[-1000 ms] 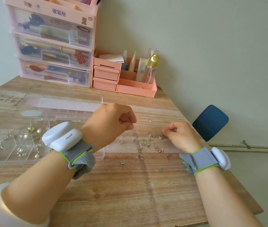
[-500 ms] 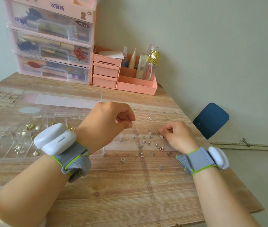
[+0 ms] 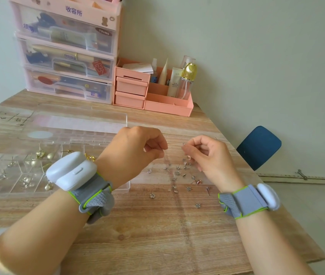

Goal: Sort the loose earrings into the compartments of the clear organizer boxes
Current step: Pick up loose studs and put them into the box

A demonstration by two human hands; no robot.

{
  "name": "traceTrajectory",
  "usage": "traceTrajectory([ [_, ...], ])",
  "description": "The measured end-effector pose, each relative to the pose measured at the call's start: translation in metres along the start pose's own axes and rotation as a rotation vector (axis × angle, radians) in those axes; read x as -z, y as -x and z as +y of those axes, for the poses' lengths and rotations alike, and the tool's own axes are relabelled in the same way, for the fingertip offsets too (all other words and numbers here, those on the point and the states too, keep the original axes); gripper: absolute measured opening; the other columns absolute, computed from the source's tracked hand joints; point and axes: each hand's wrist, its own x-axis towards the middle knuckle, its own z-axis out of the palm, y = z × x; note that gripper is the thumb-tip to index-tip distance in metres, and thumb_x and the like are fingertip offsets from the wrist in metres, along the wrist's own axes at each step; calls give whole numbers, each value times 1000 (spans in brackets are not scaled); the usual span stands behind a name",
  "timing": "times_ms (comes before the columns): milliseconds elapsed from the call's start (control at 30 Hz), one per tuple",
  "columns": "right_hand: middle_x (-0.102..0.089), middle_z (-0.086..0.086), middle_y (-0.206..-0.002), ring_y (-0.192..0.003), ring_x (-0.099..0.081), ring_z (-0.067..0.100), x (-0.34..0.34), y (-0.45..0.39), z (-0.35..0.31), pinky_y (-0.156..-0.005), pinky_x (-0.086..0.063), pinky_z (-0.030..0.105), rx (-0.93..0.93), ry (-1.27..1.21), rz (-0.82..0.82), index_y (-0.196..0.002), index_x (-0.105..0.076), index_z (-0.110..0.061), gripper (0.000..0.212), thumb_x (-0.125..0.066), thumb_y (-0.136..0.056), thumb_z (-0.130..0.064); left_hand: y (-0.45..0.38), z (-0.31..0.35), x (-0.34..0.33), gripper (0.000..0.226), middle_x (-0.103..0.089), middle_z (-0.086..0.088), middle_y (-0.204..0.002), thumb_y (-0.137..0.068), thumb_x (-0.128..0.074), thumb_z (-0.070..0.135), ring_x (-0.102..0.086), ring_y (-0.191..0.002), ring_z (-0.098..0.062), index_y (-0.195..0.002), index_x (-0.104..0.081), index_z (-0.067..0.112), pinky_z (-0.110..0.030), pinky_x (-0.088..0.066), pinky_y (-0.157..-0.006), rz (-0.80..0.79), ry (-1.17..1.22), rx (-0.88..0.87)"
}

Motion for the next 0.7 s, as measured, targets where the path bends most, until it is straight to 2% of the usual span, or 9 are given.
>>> traceTrajectory([
  [67,-63,-2,-61,-48,-53,6,-3,1,-7,-41,-37,16,-22,-195,-56,-74,-65,-10,6,-70,-77,-7,0,0,0,10,-64,14,-75,-79,-68,12,-60,-76,1,-84,-68,21,1,-39,-65,-1,-8,-3],
  [133,-65,-2,-59,-47,-54,6,-5,2,-13,-40,-38,16,-16,-277,-103,-75,-67,-6,4,-71,-74,-4,0,0,-1,10,-64,14,-75,-79,-68,13,-60,-76,0,-84,-68,21,0,-39,-65,11,-10,-2],
  [267,-68,0,-64,-57,-61,6,-6,3,-17,-51,-50,16,-55,-363,-170,-79,-70,-9,12,-66,-76,2,-1,-2,-2,9,-65,13,-75,-80,-67,15,-60,-76,-1,-84,-68,22,-4,-42,-66,24,-21,3],
  [367,-70,1,-71,-64,-64,7,-5,2,-21,-60,-53,17,-64,-363,-231,-86,-70,-10,17,-64,-78,4,0,-3,-3,8,-66,12,-76,-80,-67,16,-60,-76,-3,-85,-68,22,-9,-44,-68,30,-24,11],
  [467,-70,-1,-71,-64,-63,7,-8,1,-24,-58,-50,16,-53,-350,-250,-90,-66,-11,19,-67,-75,1,-1,-3,-2,7,-66,12,-76,-80,-67,19,-60,-76,-3,-85,-68,24,-11,-44,-69,34,-23,13],
  [600,-69,-1,-66,-61,-62,8,-13,2,-26,-57,-45,15,-72,-356,-237,-94,-56,-13,36,-73,-62,-14,-1,-2,-3,5,-66,12,-74,-80,-67,22,-60,-74,-2,-84,-69,24,-12,-45,-69,27,-29,-5],
  [700,-69,0,-65,-60,-62,8,-14,3,-26,-58,-45,15,-82,-387,-226,-95,-53,-13,42,-73,-59,-16,-1,-3,-3,5,-65,12,-71,-80,-67,19,-60,-72,0,-81,-70,23,-10,-44,-66,37,-37,-27],
])
